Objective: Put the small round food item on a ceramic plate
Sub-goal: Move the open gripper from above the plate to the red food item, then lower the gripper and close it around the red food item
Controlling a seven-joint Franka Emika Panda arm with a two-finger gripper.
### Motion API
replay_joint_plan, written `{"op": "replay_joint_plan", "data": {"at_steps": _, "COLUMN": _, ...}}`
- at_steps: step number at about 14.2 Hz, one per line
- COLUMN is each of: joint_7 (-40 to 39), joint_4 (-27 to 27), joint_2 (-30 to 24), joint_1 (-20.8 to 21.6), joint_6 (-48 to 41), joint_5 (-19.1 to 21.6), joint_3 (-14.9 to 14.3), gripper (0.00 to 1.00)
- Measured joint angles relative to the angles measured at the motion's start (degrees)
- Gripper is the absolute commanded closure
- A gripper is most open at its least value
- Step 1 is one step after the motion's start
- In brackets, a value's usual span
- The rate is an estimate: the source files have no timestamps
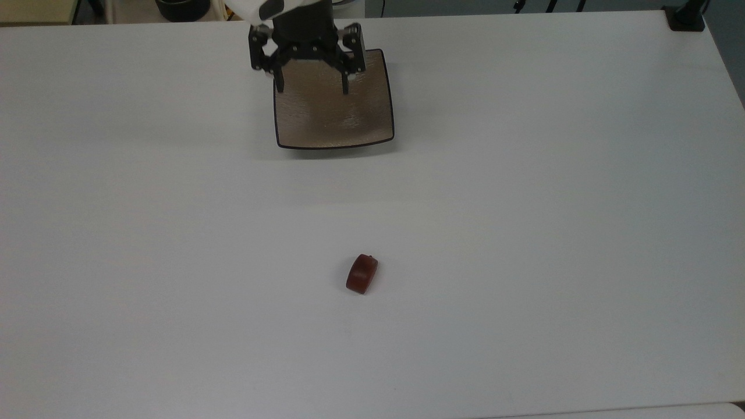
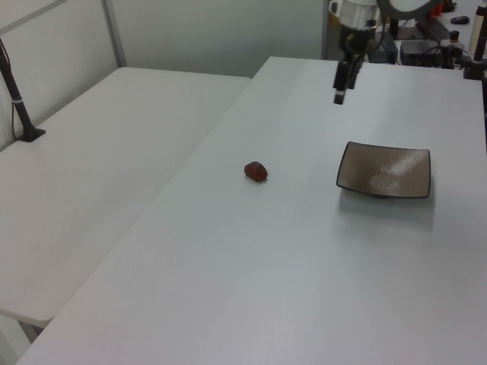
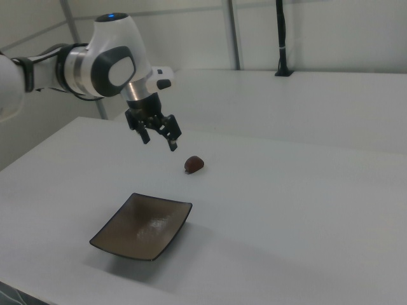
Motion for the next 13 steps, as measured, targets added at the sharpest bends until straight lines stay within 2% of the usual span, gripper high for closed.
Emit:
{"op": "replay_joint_plan", "data": {"at_steps": 2, "joint_7": 0.3, "joint_4": 3.7, "joint_2": 5.7, "joint_1": 0.1, "joint_6": 4.6, "joint_5": 0.1, "joint_3": 0.6, "gripper": 0.00}}
{"op": "replay_joint_plan", "data": {"at_steps": 5, "joint_7": 11.0, "joint_4": 10.4, "joint_2": 16.3, "joint_1": 0.7, "joint_6": 11.9, "joint_5": 0.0, "joint_3": 1.8, "gripper": 0.00}}
{"op": "replay_joint_plan", "data": {"at_steps": 10, "joint_7": 19.5, "joint_4": 18.5, "joint_2": 26.6, "joint_1": 1.7, "joint_6": 17.7, "joint_5": -0.4, "joint_3": 2.3, "gripper": 0.00}}
{"op": "replay_joint_plan", "data": {"at_steps": 13, "joint_7": 24.3, "joint_4": 23.3, "joint_2": 32.6, "joint_1": 3.2, "joint_6": 18.3, "joint_5": -5.1, "joint_3": 2.6, "gripper": 0.00}}
